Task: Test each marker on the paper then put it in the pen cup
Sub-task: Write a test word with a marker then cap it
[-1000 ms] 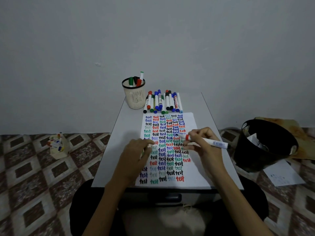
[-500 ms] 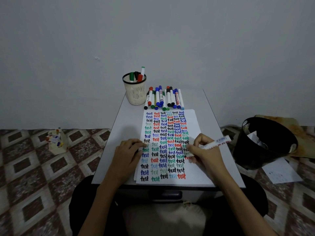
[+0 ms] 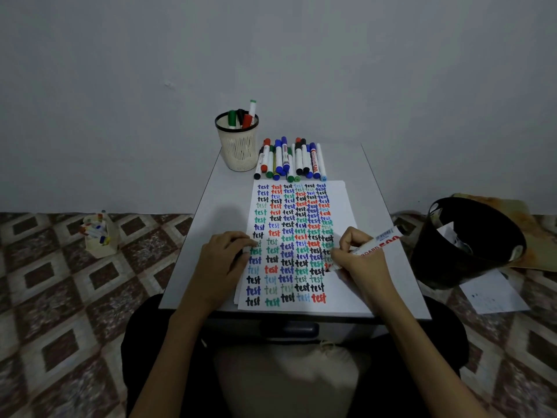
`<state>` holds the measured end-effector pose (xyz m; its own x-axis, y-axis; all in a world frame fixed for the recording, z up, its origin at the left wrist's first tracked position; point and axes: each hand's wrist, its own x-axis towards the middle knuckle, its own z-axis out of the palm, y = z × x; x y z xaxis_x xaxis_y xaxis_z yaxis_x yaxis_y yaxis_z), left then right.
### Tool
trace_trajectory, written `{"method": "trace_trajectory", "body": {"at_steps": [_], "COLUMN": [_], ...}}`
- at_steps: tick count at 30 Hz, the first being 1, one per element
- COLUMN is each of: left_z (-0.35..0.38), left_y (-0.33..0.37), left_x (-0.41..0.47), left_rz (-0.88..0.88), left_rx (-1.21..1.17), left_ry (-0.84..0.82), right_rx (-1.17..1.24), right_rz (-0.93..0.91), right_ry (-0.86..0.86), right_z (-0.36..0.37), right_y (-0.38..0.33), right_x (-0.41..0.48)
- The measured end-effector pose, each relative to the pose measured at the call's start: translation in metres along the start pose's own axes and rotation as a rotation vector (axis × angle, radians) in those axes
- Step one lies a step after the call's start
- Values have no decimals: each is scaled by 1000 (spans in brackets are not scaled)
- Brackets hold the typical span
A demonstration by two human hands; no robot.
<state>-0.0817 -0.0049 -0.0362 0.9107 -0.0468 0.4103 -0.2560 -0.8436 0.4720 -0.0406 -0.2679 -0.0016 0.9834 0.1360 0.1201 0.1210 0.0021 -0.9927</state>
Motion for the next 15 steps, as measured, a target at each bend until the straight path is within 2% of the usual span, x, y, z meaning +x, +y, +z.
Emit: {"method": "trace_trajectory", "body": {"at_steps": [5, 15], "left_z": [0, 0], "left_y": [0, 0], "left_x": [0, 1], "left_rz": [8, 0], "left_rx": [2, 7], "left_ry": [3, 3], "right_rx": [-89, -85], "right_rz": [-58, -77], "right_ry": [-42, -58], "right_z": [6, 4], "right_y": [-1, 2], "right_x": [-1, -1]}}
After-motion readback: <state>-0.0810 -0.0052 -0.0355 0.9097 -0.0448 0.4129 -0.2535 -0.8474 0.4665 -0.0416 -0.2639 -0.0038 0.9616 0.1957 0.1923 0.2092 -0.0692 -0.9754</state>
